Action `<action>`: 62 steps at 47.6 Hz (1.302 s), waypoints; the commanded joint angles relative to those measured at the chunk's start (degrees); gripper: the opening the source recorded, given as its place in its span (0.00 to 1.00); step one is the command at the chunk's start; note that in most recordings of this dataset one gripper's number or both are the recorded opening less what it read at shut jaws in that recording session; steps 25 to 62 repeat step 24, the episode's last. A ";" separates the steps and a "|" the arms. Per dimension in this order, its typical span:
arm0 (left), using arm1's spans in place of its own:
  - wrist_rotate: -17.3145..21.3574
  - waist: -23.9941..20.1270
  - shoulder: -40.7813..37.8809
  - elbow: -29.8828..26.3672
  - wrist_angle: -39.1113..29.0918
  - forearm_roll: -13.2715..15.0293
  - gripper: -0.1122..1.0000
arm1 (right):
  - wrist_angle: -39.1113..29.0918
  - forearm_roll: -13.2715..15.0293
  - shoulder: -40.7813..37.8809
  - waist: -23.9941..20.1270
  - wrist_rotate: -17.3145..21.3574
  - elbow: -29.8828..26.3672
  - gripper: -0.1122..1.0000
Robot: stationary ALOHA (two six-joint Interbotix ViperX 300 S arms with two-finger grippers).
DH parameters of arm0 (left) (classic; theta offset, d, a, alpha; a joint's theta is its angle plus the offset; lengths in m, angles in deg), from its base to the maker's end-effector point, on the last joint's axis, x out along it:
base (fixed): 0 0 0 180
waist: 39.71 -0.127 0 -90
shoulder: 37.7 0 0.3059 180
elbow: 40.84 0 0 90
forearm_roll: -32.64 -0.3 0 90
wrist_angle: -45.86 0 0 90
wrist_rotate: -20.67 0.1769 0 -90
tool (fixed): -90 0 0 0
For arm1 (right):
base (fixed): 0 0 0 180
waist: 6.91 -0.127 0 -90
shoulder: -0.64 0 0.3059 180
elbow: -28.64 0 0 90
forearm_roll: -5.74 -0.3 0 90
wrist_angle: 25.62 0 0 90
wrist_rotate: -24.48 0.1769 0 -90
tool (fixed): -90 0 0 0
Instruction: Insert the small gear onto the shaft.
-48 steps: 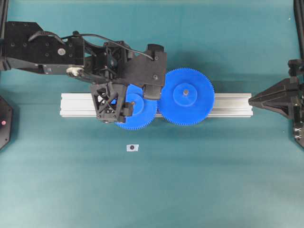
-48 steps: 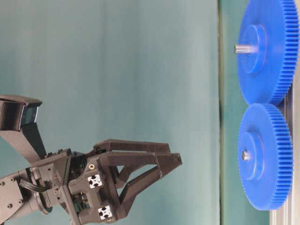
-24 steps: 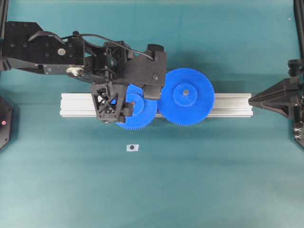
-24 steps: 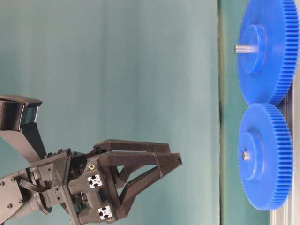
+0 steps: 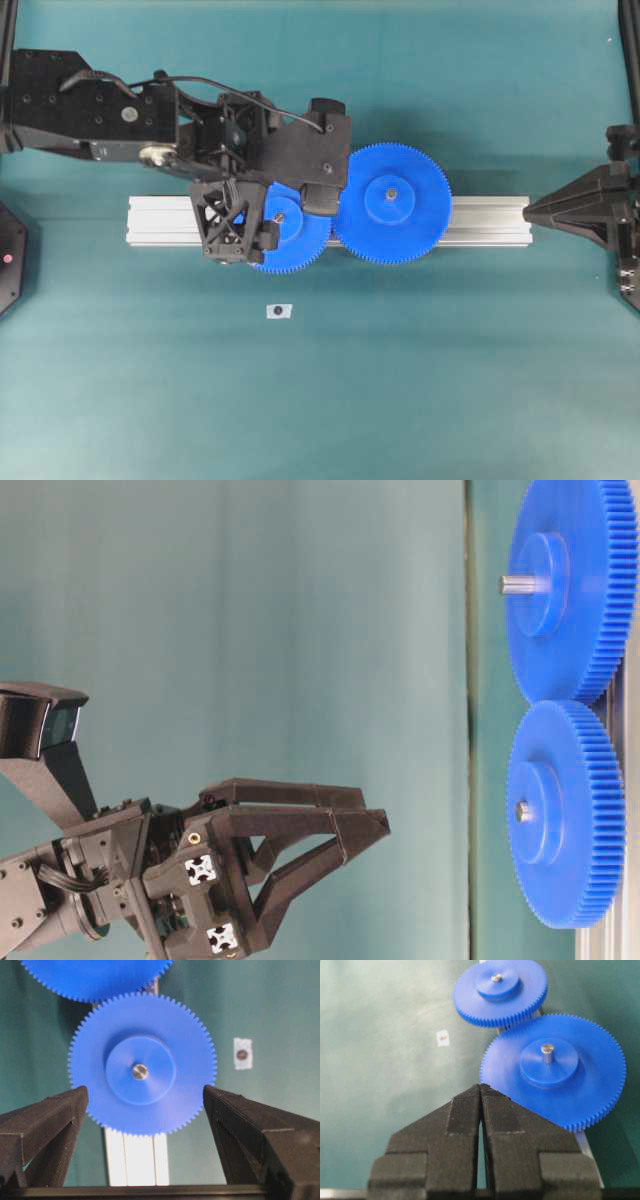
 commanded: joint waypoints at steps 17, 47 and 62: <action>-0.44 0.44 1.85 -1.14 0.18 -0.09 0.91 | 0.53 0.00 -0.35 0.09 0.62 -0.62 0.13; -0.44 0.44 1.85 -1.14 0.18 -0.09 0.91 | 0.53 0.00 -0.35 0.09 0.62 -0.53 0.13; -0.44 0.44 1.85 -1.14 0.18 -0.09 0.91 | 0.53 0.00 -0.35 0.09 0.62 -0.53 0.13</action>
